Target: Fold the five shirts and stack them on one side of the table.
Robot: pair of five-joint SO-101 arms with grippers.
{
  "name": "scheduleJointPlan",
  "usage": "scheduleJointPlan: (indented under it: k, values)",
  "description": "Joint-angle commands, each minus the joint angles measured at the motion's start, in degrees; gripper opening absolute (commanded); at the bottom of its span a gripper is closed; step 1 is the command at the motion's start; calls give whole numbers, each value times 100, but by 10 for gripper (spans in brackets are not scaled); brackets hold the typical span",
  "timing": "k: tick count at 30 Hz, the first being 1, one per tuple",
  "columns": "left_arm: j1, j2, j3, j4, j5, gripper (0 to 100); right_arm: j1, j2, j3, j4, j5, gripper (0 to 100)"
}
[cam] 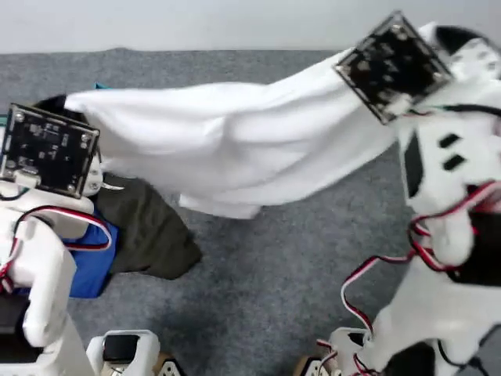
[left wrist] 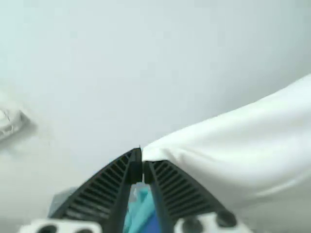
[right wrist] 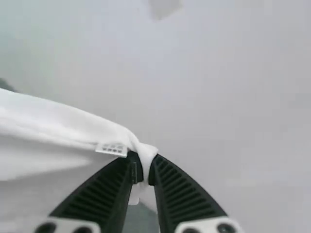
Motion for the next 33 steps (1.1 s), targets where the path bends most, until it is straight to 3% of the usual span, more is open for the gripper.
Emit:
scheduleJointPlan:
  k: [1, 6, 10, 16, 21, 26, 33]
  values:
    - [141, 0, -365, -431, -53, 6, 391, -303, -264, -259, 53, 10]
    - [123, 255, -1068, -413, -668, 6, 910, -426, -255, 119, 35, 10]
    - [123, 475, -1903, -369, -738, 6, 1007, -576, -255, 655, 26, 10]
    - [97, 686, -3336, 264, -1169, 6, 1068, -1086, -255, 866, 26, 10]
    - [88, 695, -4321, 703, -1987, 6, 1569, -1349, -255, 866, 44, 10]
    - [79, 668, -4760, 1073, -2479, 6, 2035, -1508, -229, 971, 53, 10]
    - [79, 747, -4497, 1776, -2637, 6, 2035, -1323, 114, 2255, 519, 10]
